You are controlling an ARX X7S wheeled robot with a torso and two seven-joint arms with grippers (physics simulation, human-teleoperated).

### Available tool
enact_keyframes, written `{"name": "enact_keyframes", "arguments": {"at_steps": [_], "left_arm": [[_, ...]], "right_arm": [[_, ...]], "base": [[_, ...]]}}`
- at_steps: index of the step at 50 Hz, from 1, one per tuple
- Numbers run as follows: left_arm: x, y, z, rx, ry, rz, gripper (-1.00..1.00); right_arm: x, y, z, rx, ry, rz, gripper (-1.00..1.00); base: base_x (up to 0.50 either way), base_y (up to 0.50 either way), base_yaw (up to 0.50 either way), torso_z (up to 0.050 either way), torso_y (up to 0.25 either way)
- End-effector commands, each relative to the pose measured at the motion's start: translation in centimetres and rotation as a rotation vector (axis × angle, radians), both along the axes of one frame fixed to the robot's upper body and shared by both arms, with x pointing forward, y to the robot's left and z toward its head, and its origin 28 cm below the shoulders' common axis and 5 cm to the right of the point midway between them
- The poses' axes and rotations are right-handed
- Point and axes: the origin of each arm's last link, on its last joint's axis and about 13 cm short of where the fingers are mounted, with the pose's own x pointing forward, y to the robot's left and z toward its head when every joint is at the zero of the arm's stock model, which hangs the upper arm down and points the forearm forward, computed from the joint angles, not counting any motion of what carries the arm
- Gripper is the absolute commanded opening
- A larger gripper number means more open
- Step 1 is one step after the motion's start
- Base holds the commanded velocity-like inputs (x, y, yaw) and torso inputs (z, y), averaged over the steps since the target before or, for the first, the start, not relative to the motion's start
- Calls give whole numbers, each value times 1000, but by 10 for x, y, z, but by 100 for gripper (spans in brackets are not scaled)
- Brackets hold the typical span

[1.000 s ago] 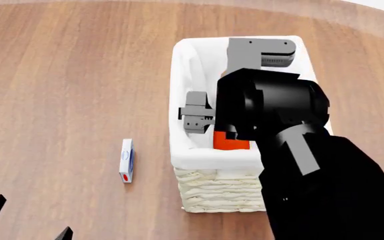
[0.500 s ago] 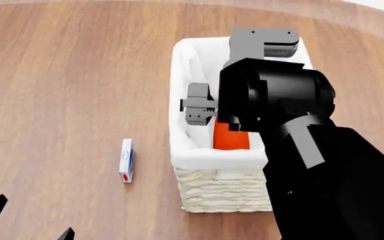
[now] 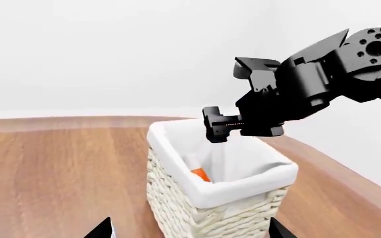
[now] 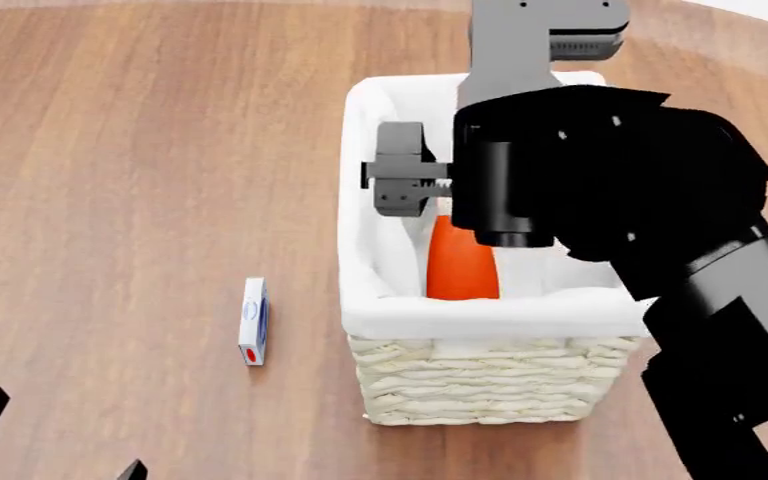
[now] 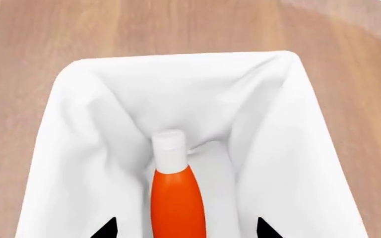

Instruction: Pick up the ketchup, and put it in the basket.

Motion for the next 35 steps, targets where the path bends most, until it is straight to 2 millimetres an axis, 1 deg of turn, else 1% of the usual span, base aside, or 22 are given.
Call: {"name": "enact_keyframes", "arguments": {"at_steps": [1,3,4,5,7,11,13,14,17,20,21,23,25,26,28,31,34,35], "left_arm": [[3,0,5,-44,-61,3,100],[3,0,7,-44,-61,2,100],[3,0,4,-44,-61,1,100],[2,0,6,-44,-60,0,100],[3,-1,6,-43,-60,-1,100],[4,-2,5,-40,-56,-7,100],[4,-2,5,-39,-57,-6,100],[4,-2,1,-40,-56,-5,100],[5,-2,-3,-39,-49,-2,100],[5,-3,3,-40,-47,-7,100],[5,-4,4,-38,-45,-9,100],[5,-4,3,-36,-44,-10,100],[6,-4,2,-37,-42,-10,100],[6,-5,0,-37,-41,-13,100],[5,-5,0,-36,-41,-16,100],[6,-6,1,-33,-35,-21,100],[7,-7,1,-32,-34,-24,100],[7,-8,1,-32,-31,-25,100]], "right_arm": [[-36,-2,17,49,-148,76,100],[-42,-3,18,51,-171,65,100],[-47,-3,19,51,-185,88,100],[-49,-4,18,47,-193,89,100],[-58,-4,15,46,-219,136,100],[-70,-8,9,43,-265,141,100],[-73,-12,5,6,-312,121,100],[-75,-16,1,42,-310,101,100],[-81,-20,-4,25,-356,82,100],[-87,-23,-11,-41,-469,42,100],[-92,-24,-14,-75,-546,42,100],[-96,-24,-18,-94,-566,67,100],[-103,-25,-22,-201,-638,62,100],[-109,-25,-26,-217,-656,77,100],[-114,-25,-32,-187,-659,80,100],[-123,-24,-44,-259,-733,101,100],[-128,-25,-51,-254,-767,100,100],[-133,-26,-55,-246,-811,116,100]], "base": [[0,0,0,0,0],[0,0,0,0,0],[0,0,0,0,0],[0,0,0,0,0],[0,0,0,0,0],[0,0,0,0,0],[0,0,0,0,0],[0,0,0,0,0],[0,0,0,0,0],[0,0,0,0,0],[0,0,0,0,0],[0,0,0,0,0],[0,0,0,0,0],[0,0,0,0,0],[0,0,0,0,0],[0,0,0,0,0],[0,0,0,0,0],[0,0,0,0,0]]}}
